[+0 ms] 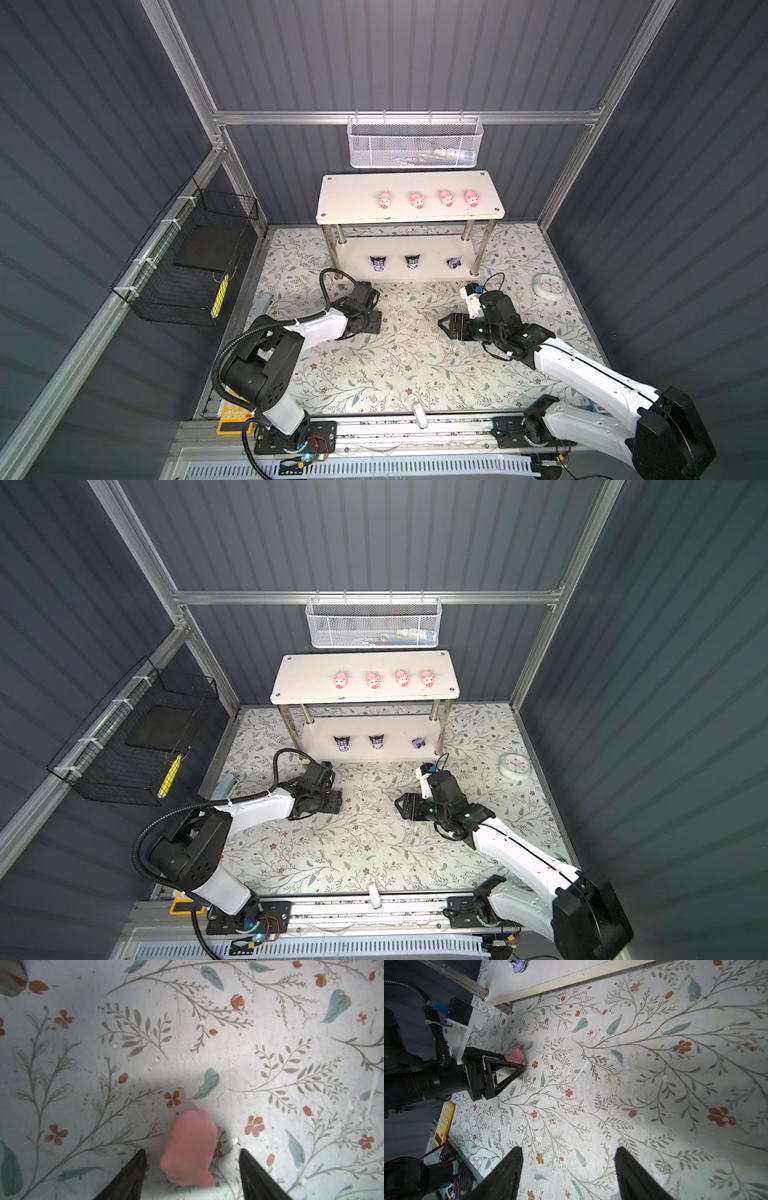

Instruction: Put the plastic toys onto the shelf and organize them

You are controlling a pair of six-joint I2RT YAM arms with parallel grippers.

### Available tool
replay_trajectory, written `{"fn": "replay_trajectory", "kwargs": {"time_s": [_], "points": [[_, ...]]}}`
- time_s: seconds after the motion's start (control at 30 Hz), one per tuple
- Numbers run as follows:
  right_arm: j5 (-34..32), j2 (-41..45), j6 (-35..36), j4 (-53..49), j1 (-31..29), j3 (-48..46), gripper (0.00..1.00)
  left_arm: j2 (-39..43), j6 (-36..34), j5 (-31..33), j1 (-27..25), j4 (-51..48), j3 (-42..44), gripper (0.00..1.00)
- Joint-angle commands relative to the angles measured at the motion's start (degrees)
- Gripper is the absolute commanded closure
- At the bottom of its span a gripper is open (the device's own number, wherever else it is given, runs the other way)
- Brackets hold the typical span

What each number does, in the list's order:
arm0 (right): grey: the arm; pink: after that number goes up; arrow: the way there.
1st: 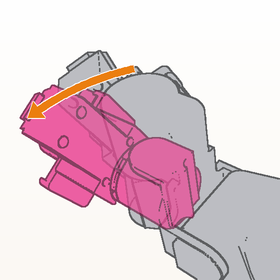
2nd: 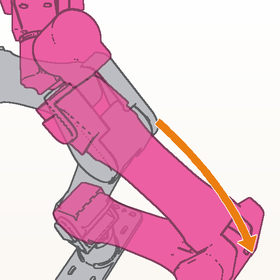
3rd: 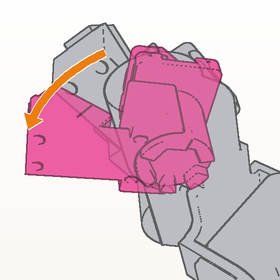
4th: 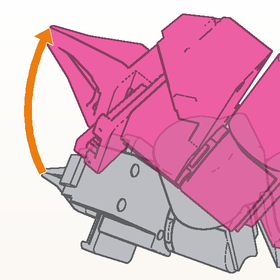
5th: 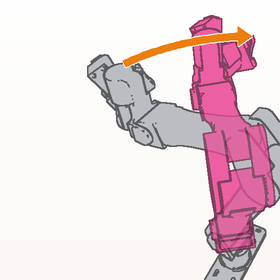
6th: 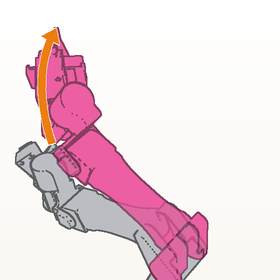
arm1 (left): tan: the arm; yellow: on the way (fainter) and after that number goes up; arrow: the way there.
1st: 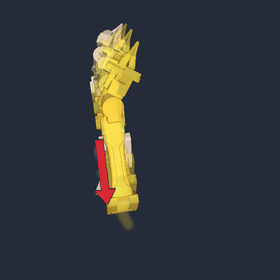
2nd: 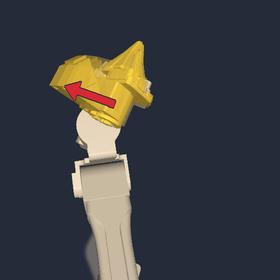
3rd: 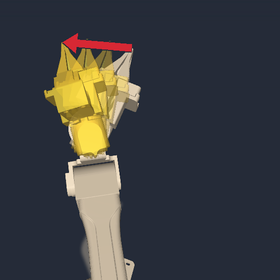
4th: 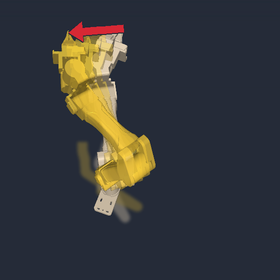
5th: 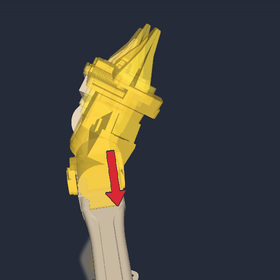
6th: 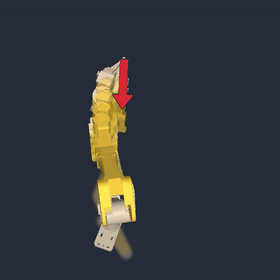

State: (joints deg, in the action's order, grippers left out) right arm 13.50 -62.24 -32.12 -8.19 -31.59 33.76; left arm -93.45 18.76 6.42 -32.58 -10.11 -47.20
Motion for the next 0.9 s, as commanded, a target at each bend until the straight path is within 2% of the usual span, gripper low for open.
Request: {"fn": "replay_trajectory", "kwargs": {"time_s": [0.0, 0.13, 0.23, 0.3, 0.57, 0.87], "points": [[-0.7, 0.0, 0.4, 0.1, -0.1, -0.9, 0.28, -1.0, -1.6, 0.6, 0.8, 1.4, -1.5, 0.33], [-0.8, -0.1, 0.2, 0.4, -0.1, -1.3, 0.28, -2.3, -2.6, 0.4, 1.0, 1.2, -2.0, 0.39], [-0.8, -0.1, 0.2, 0.5, -0.1, -1.4, 0.28, -2.9, -2.9, 0.0, 1.0, 1.5, -2.1, 0.49], [-0.8, -0.1, 0.2, 0.6, -0.1, -1.5, 0.28, -3.1, -3.1, -0.7, 1.0, 1.8, -2.0, 0.51], [-0.6, -1.0, 0.0, 1.2, -0.1, -1.6, 0.28, -1.6, -3.7, -1.7, 1.1, 1.4, -1.8, 0.66], [-0.1, -1.5, -0.3, 2.1, 0.0, -1.3, 0.28, 3.2, -3.4, -1.2, 1.0, -5.7, -4.7, 0.75]]}}
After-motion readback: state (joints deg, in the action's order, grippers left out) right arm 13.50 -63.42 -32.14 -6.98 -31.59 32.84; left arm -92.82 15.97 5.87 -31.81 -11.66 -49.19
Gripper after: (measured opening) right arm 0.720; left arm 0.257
